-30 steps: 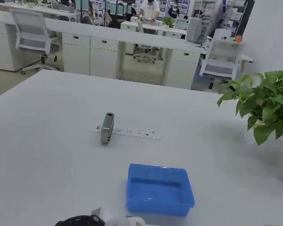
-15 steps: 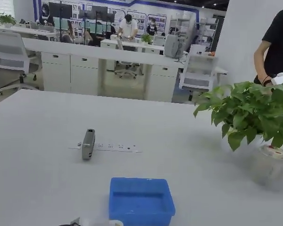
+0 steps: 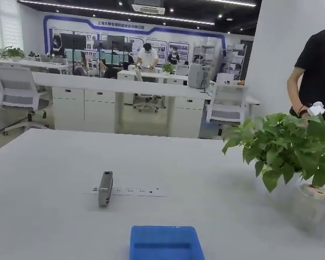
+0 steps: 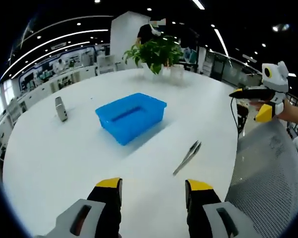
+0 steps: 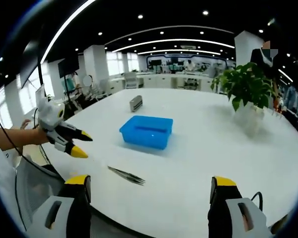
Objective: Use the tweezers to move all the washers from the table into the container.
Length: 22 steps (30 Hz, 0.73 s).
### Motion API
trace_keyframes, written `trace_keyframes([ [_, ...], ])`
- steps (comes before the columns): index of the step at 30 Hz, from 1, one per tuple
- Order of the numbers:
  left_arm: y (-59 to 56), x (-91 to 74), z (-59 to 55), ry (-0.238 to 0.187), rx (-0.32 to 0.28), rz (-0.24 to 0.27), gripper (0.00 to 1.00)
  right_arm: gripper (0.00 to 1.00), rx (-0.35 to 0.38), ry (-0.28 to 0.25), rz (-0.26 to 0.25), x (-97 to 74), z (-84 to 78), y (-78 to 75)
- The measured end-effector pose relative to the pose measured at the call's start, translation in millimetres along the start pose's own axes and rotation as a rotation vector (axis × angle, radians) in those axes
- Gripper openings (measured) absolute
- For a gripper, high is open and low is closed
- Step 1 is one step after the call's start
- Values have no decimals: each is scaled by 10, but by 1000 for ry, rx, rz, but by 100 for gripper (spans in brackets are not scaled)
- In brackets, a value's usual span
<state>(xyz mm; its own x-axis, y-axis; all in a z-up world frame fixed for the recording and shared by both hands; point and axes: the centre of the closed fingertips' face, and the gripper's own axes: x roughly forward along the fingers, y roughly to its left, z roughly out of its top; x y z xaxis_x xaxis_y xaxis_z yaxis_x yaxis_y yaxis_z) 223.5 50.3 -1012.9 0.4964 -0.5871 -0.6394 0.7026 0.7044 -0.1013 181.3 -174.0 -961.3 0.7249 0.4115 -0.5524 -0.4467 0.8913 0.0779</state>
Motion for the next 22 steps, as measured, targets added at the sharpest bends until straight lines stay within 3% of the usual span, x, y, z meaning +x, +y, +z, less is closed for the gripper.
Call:
trace_keyframes([
  [4,42,-332,67,-69,-86,102,73,99,-13,-7,-2,-2,22,12],
  [7,45,-581,127,-141,-170,169,84,99,-15,11,2,31,-14,13],
  [10,52,-720,96,-147,-206,221,99,99,-27,22,1,31,-30,11],
  [14,73,-957,103,-203,-227,334,99,99,-18,17,2,23,-19,0],
  [17,102,-1091,83,-220,-222,406,99,99,-6,13,1,18,-22,-11],
  [22,123,-1201,22,-229,-223,480,99,99,-2,6,-11,14,-20,-35],
])
